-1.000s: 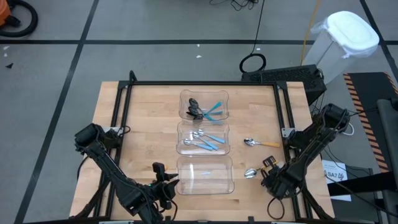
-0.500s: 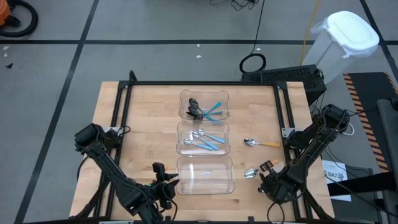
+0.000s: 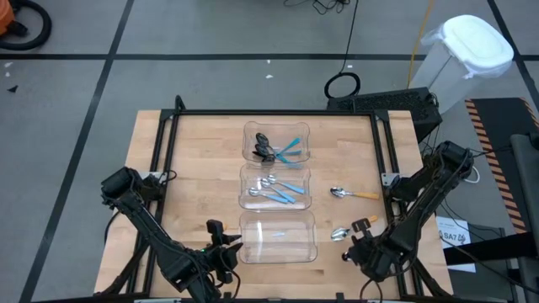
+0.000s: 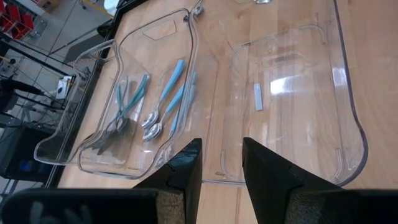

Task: Sort silverware by color (type)
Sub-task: Put the light blue spoon into the middle transparent bin

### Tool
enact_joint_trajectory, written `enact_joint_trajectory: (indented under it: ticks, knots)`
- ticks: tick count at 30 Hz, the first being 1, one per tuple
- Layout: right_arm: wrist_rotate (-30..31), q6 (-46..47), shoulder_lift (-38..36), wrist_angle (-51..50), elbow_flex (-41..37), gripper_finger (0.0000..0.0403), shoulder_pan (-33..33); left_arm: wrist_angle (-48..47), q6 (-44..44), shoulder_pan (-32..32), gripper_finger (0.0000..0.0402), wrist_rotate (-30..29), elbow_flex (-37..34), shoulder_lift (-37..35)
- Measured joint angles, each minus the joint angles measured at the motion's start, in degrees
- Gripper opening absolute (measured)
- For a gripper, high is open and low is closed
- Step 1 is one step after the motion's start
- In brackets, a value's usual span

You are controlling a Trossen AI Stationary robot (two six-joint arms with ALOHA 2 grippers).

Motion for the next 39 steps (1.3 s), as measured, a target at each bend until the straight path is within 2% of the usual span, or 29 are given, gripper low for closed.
enact_joint_trajectory:
  ticks: [7,21,39]
  knots:
    - [2.95,3.03,0.0,-4.66,5.35,0.002,-1.85,0.0,0.02,0.0,0.0115,0.0,0.0,0.0]
    - [4.52,1.07,-0.04,-9.2,11.81,0.002,-7.04,0.0,0.04,0.0,0.0115,0.02,0.0,0.0]
    - [5.93,-9.36,-0.04,-10.25,15.75,0.002,-17.65,0.02,-0.51,0.0,0.0115,0.0,0.0,0.0]
